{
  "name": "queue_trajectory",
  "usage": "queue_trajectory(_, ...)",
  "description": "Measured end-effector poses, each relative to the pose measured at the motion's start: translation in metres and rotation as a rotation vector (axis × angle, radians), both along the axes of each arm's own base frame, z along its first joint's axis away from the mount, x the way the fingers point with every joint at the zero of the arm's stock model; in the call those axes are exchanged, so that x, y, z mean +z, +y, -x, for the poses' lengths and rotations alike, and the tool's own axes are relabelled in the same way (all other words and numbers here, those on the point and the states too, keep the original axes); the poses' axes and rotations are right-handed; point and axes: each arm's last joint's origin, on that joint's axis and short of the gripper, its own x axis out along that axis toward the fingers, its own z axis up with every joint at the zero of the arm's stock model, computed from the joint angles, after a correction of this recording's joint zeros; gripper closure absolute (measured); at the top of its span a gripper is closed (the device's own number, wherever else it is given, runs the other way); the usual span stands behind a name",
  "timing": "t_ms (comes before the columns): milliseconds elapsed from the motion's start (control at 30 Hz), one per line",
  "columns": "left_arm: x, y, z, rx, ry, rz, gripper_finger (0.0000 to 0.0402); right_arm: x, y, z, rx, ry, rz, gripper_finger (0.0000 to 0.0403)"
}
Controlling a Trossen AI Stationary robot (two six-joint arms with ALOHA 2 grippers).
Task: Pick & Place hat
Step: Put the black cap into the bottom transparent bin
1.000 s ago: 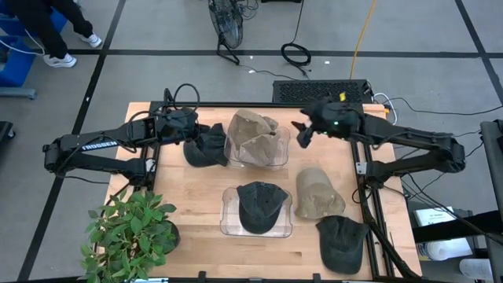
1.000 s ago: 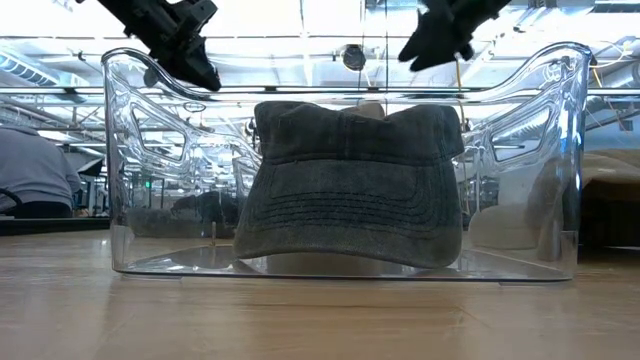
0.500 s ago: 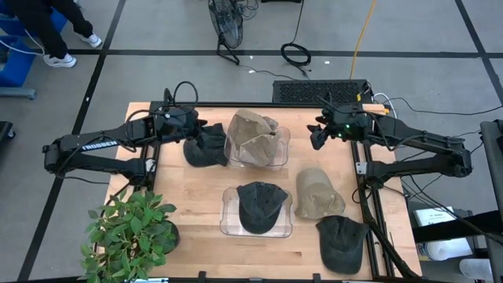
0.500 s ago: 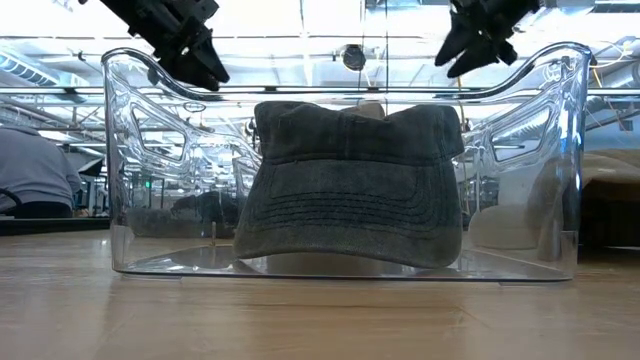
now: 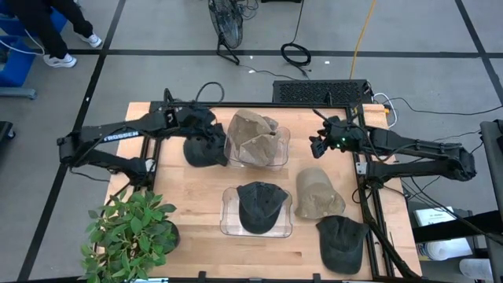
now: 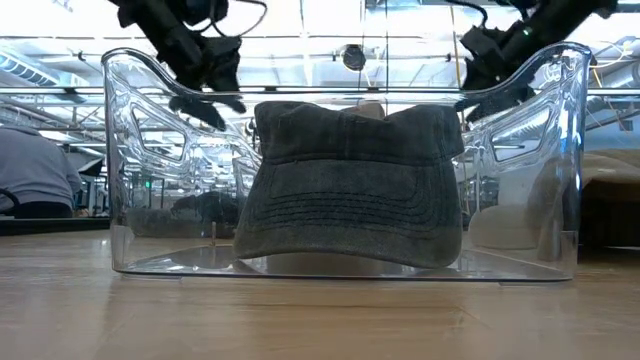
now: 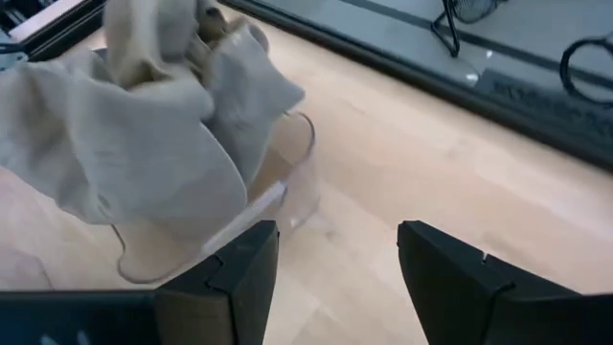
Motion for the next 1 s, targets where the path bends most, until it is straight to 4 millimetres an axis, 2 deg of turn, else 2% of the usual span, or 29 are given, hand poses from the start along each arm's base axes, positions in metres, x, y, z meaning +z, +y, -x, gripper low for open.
queue_trajectory(200,-0.002,0.023,0.0,-0.035,0.355,0.029,0.0055,-0.015,0.003,0.011,-0.042,-0.059,-0.037,0.0204)
queue_trajectory(367,-0.027,0.045,-0.009,-0.067,0.477,0.075,0.0055,-0.012,0.005,0.017,-0.045,-0.101,-0.033,0.0204)
queue_trajectory(600,-0.066,0.057,-0.02,-0.204,0.637,0.153,0.0061,-0.003,0.006,0.021,-0.037,-0.186,-0.006,0.0204)
queue_trajectory(867,-0.1,0.066,-0.035,-0.278,0.676,0.185,0.0132,0.0,0.006,0.023,-0.036,-0.215,0.0,0.0204)
queue_trajectory(1000,-0.115,0.068,-0.039,-0.283,0.704,0.228,0.0186,0.0,0.007,0.023,-0.016,-0.218,-0.015,0.0204)
